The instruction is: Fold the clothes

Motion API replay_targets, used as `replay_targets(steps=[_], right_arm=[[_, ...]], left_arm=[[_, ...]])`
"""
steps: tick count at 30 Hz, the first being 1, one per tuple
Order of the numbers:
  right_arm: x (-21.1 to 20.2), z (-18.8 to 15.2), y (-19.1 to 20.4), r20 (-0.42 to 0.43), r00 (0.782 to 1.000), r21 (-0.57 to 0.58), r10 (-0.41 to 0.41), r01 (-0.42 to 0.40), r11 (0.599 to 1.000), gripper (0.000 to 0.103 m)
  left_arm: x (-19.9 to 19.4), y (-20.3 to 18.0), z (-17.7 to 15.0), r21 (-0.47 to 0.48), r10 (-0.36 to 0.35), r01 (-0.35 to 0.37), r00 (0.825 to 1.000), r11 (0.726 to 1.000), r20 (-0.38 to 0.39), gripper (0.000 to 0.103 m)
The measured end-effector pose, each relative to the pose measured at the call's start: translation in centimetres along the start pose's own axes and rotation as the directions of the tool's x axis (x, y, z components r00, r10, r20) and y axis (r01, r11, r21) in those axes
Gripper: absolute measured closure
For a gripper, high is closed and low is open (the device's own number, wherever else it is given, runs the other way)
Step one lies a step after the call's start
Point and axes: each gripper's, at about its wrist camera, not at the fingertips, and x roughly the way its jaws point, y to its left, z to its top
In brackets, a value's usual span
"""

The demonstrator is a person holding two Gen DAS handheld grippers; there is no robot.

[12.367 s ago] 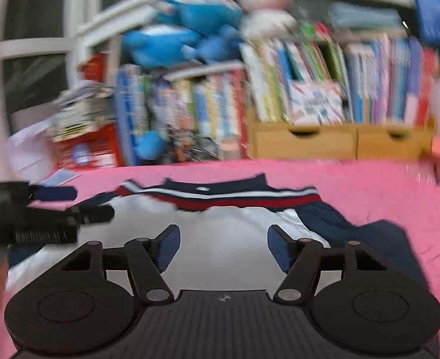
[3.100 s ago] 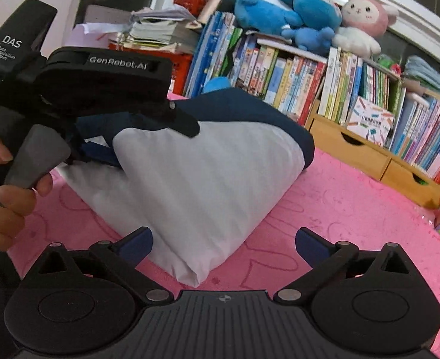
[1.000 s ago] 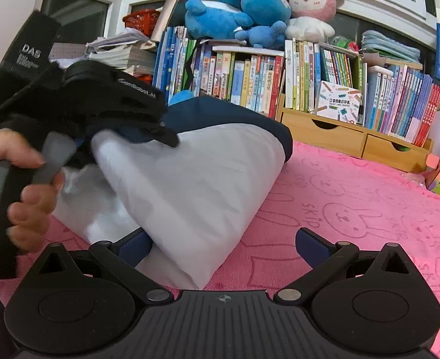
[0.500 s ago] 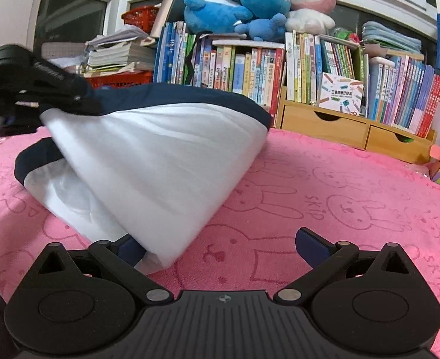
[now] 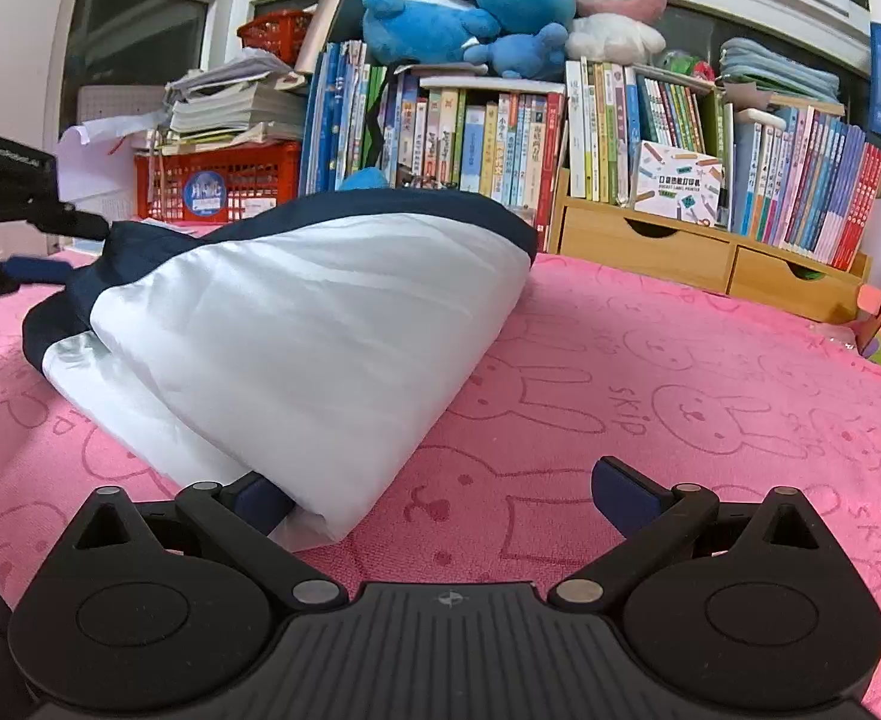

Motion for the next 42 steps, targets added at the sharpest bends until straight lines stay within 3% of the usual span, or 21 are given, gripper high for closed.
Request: replay_targets(steps=[1,3,5,9,14,19,24,25,27,30,31,33,35,37,39,42], right_arm=[[0.0,0.0,0.0,0.000,1.000,0.001,0.000,0.000,1.000,0.000],[0.1,0.0,0.0,-0.001,1.000,0.002,0.000,0.000,1.000,0.000],[0.1,0.0,-0.1,-0.002,1.000,0.002,0.000,0.000,1.000,0.000],[0.1,0.0,-0.1,-0.002,1.000,0.006,0.000,0.000,1.000,0.000],[0.1,0.0,-0.1,0.001,1.000,0.006,-0.001,0.001,1.000,0.000],[0.0,0.0,-0.1,0.004,1.000,0.006,-0.003,0.003,1.000,0.000],[0.0,0.0,0.0,0.006,1.000,0.004,-0.004,0.004,1.000,0.000],[-0.1,0.0,0.0,0.006,1.000,0.004,-0.004,0.004,1.000,0.000],[-0.1,0.0,0.0,0.006,1.000,0.003,-0.005,0.005,1.000,0.000],[-0.1,0.0,0.0,0.005,1.000,0.005,-0.006,0.006,1.000,0.000],[-0.1,0.0,0.0,0.005,1.000,0.006,-0.006,0.006,1.000,0.000],[0.0,0.1,-0.1,0.003,1.000,0.008,-0.005,0.005,1.000,0.000],[0.0,0.1,-0.1,0.002,1.000,0.010,-0.005,0.005,1.000,0.000],[-0.1,0.1,-0.1,0.003,1.000,0.008,-0.006,0.006,1.000,0.000],[-0.1,0.1,-0.1,0.002,1.000,0.009,-0.006,0.006,1.000,0.000],[0.0,0.2,-0.1,-0.001,1.000,0.012,-0.004,0.004,1.000,0.000]], left_arm=[[-0.2,-0.1,-0.2,0.006,-0.024,0.024,1.000,1.000,-0.004,0.064],[-0.5,-0.6,-0.7,0.015,-0.083,0.083,0.996,0.996,-0.022,0.044],[-0.8,-0.9,-1.5,0.000,-0.133,0.133,0.990,0.991,-0.049,0.037],[-0.7,-1.4,-3.4,-0.032,-0.180,0.177,0.970,0.984,-0.166,0.028],[1.0,-2.2,-5.7,-0.097,-0.237,0.219,0.932,0.971,-0.274,0.028],[2.6,-3.1,-6.2,-0.123,-0.254,0.232,0.943,0.965,-0.217,0.026],[3.7,-3.2,-5.3,-0.141,-0.190,0.174,0.976,0.974,-0.106,0.028],[3.6,-3.4,-4.9,-0.124,-0.165,0.154,0.983,0.980,-0.084,0.032],[2.3,-4.3,-4.5,-0.024,-0.088,0.089,0.996,0.996,0.026,0.068],[-0.8,-5.4,-4.8,0.126,-0.023,-0.006,0.973,0.992,0.228,0.073],[-1.3,-5.3,-4.9,0.140,-0.024,-0.011,0.968,0.990,0.249,0.074],[-1.3,-4.6,-4.8,0.122,-0.039,0.014,0.978,0.992,0.203,0.074],[-0.2,-3.7,-4.7,0.052,-0.055,0.050,0.993,0.997,0.103,0.073],[0.3,-3.7,-5.0,0.030,-0.072,0.071,0.995,0.997,0.062,0.069],[0.5,-4.0,-5.2,0.023,-0.087,0.086,0.996,0.996,0.036,0.055],[-1.1,-4.8,-4.9,0.090,-0.094,0.088,0.993,0.992,0.065,0.031]])
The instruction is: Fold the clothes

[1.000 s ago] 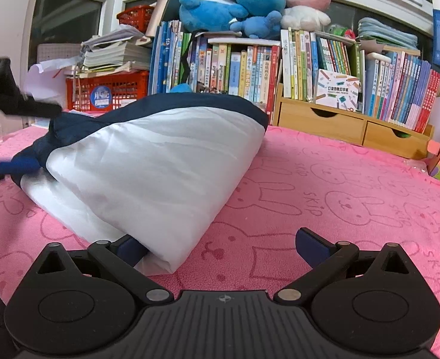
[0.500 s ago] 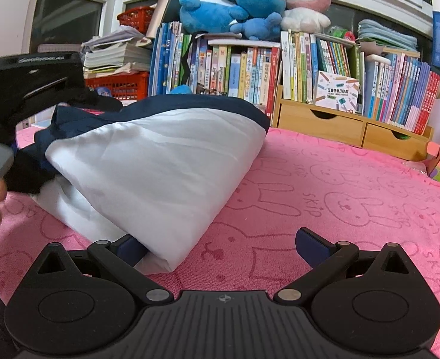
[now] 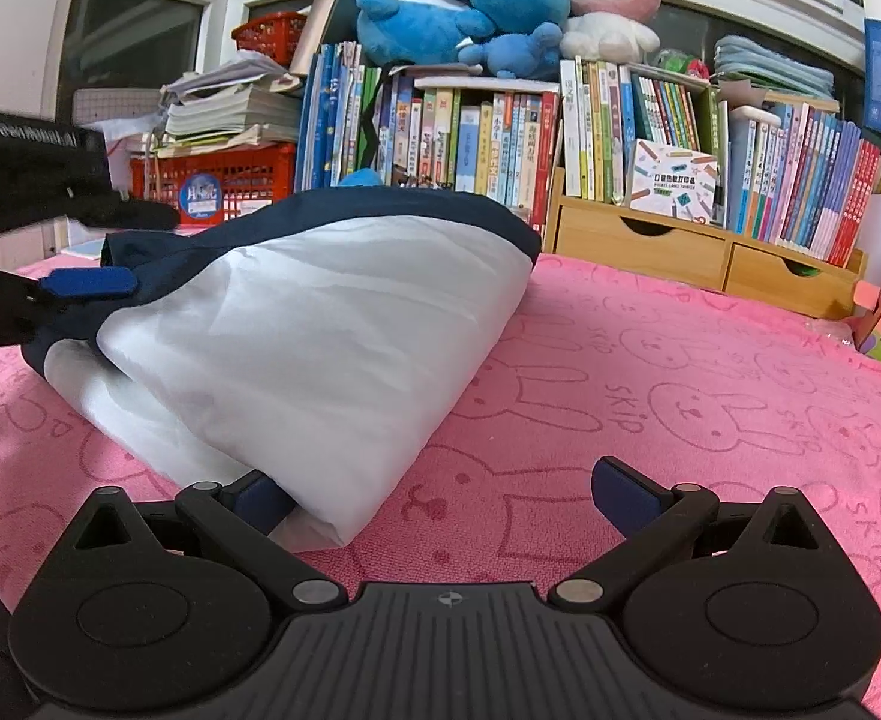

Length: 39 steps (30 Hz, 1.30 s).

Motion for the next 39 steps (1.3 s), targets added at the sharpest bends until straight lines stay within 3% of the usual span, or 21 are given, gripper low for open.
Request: replay_targets(steps=[2,3,4,6,8,12,20,23,25,27,30,32,34,35,36,39], right_arm=[[0.0,0.0,0.0,-0.002,1.000,0.003,0.001,-0.001,1.000,0.000],[0.1,0.0,0.0,-0.002,1.000,0.004,0.001,-0.001,1.000,0.000],[0.1,0.0,0.0,-0.002,1.000,0.004,0.001,-0.001,1.000,0.000],[0.1,0.1,0.0,-0.001,1.000,0.005,0.000,0.000,1.000,0.000],[0.1,0.0,0.0,0.000,1.000,0.005,0.001,-0.001,1.000,0.000],[0.1,0.0,0.1,0.000,1.000,0.007,0.001,-0.001,1.000,0.000],[0.1,-0.2,-0.1,0.003,1.000,0.003,0.004,-0.004,1.000,0.000],[0.1,-0.2,0.0,0.004,1.000,0.003,0.002,-0.002,1.000,0.000],[0.1,-0.2,0.0,0.003,1.000,0.003,0.002,-0.002,1.000,0.000],[0.1,-0.2,0.0,0.003,1.000,0.003,0.003,-0.003,1.000,0.000],[0.1,-0.2,-0.1,0.004,1.000,0.003,0.003,-0.003,1.000,0.000],[0.1,-0.2,0.0,0.005,1.000,0.003,0.003,-0.003,1.000,0.000],[0.1,-0.3,0.0,0.006,1.000,0.003,0.003,-0.003,1.000,0.000],[0.1,-0.3,0.0,0.006,1.000,0.002,0.003,-0.003,1.000,0.000],[0.1,-0.3,0.0,0.006,1.000,0.001,0.003,-0.003,1.000,0.000],[0.1,-0.3,0.1,0.006,1.000,-0.003,0.004,-0.004,1.000,0.000]], left_arm=[[-0.9,-0.6,0.4,0.046,-0.020,0.020,1.000,0.999,0.001,0.031],[-0.8,-0.7,0.7,0.035,-0.067,0.069,0.996,0.997,-0.057,0.031],[-0.5,-0.4,0.9,0.000,-0.125,0.126,0.983,0.992,-0.133,0.031],[0.4,0.3,0.7,-0.101,-0.218,0.197,0.938,0.975,-0.270,0.031],[1.4,1.1,-0.1,-0.196,-0.262,0.203,0.899,0.959,-0.351,0.031],[3.0,2.5,-1.8,-0.314,-0.273,0.148,0.874,0.938,-0.402,0.032],[3.6,3.1,-1.7,-0.340,-0.236,0.130,0.928,0.931,-0.290,0.032],[3.5,2.5,-1.6,-0.286,-0.171,0.107,0.963,0.952,-0.208,0.037],[3.2,0.8,-1.7,-0.158,-0.125,0.101,0.981,0.982,-0.148,0.037],[3.6,-0.3,-2.1,-0.069,-0.107,0.097,0.982,0.993,-0.156,0.033],[5.4,0.5,-2.3,-0.147,-0.121,0.089,0.966,0.985,-0.230,0.032],[6.1,1.1,-1.7,-0.196,-0.125,0.081,0.967,0.977,-0.221,0.034],[6.3,1.3,-1.0,-0.207,-0.091,0.051,0.978,0.977,-0.189,0.051],[6.1,1.3,-0.6,-0.197,-0.071,0.038,0.984,0.980,-0.163,0.075],[5.7,1.3,-0.1,-0.177,-0.053,0.030,0.990,0.984,-0.129,0.088],[3.9,1.4,1.0,-0.114,-0.029,0.025,0.999,0.993,-0.036,0.091]])
